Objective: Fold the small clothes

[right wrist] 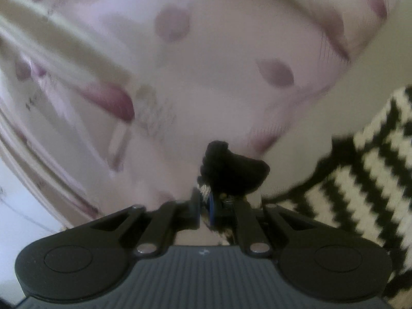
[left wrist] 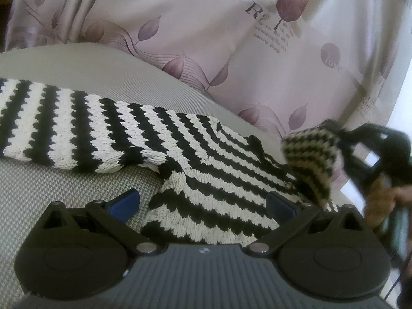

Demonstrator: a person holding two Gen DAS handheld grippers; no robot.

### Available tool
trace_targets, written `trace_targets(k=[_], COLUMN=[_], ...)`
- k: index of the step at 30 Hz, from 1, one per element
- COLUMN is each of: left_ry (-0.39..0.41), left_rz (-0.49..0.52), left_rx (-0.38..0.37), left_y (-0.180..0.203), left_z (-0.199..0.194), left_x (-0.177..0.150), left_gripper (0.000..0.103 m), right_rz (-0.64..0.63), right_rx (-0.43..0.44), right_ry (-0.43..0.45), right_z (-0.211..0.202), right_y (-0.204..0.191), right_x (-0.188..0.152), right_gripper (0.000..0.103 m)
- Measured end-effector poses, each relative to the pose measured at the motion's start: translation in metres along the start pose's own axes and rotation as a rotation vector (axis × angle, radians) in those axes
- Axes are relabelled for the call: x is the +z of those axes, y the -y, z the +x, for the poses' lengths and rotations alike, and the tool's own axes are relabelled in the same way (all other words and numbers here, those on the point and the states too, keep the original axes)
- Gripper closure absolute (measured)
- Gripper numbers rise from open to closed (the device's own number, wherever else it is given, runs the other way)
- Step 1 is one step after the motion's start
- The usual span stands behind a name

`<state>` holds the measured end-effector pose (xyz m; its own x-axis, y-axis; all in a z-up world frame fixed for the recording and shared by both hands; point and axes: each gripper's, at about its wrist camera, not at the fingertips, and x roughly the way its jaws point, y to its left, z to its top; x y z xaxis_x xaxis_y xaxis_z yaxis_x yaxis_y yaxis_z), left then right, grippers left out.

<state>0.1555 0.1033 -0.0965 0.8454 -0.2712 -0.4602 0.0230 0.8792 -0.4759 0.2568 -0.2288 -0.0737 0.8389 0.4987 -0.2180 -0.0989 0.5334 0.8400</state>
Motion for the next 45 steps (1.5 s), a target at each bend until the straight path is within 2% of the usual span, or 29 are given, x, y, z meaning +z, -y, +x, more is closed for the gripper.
trace_targets(k=[8,14,19,21,22,27,33,35,36,38,39,42,45], left_ry=[0.01,0.016,0.022,0.024,0.024,0.034,0.045,0.068,0.085,0.101,0.11,0.121,0.141], left_rz=[-0.022,-0.034,-0.048,-0.05,-0.05,-0.068,-0.097,-0.125,-0.138,-0.154,-0.165,-0.222,-0.3], left_rx=[-0.004,-0.001,0.001,0.003,0.003,0.007,0.003,0.012,0.003,0.025,0.049,0.086,0.145], left_y=[-0.002,-0.001,0.0,0.001,0.0,0.0,-0.006,-0.014,-0.021,-0.035,-0.045,-0.081,-0.123], left_z=[-0.003,-0.003,-0.003,-0.002,-0.003,-0.002,-0.021,-0.045,-0.061,-0.087,-0.101,-0.135,-0.162], left_x=[-0.001,-0.002,-0.003,-0.003,-0.003,-0.003,0.004,0.007,0.008,0.011,0.012,0.014,0.021], left_gripper=[0.0,0.0,0.0,0.0,0.0,0.0,0.003,0.003,0.003,0.003,0.005,0.016,0.016], right_rz=[-0.125,-0.333,-0.432,-0.463,-0.476,-0.572,-0.541,-0.522,-0.486,-0.376,-0.347,-0.403,-0.464], right_rx=[-0.065,-0.112,-0.13,-0.128,-0.124,-0.104,-0.096,-0.119,-0.127,-0.016,0.028,0.085,0.103], right_ry=[-0.143,-0.242,-0.297,-0.341,-0.364,-0.384,-0.387,-0.368,-0.329,-0.253,-0.243,-0.272,-0.314], right_z=[0.034,0.054,0.057,0.064,0.067,0.072,0.074,0.069,0.058,0.03,0.015,-0.023,-0.065], right_y=[-0.001,-0.01,-0.017,-0.02,-0.021,-0.033,-0.031,-0.034,-0.038,-0.043,-0.048,-0.06,-0.065], right_x=[-0.048,-0.079,-0.093,-0.097,-0.1,-0.113,-0.112,-0.109,-0.105,-0.101,-0.102,-0.12,-0.146], right_gripper=[0.097,0.094,0.09,0.079,0.076,0.054,0.053,0.051,0.05,0.05,0.05,0.05,0.05])
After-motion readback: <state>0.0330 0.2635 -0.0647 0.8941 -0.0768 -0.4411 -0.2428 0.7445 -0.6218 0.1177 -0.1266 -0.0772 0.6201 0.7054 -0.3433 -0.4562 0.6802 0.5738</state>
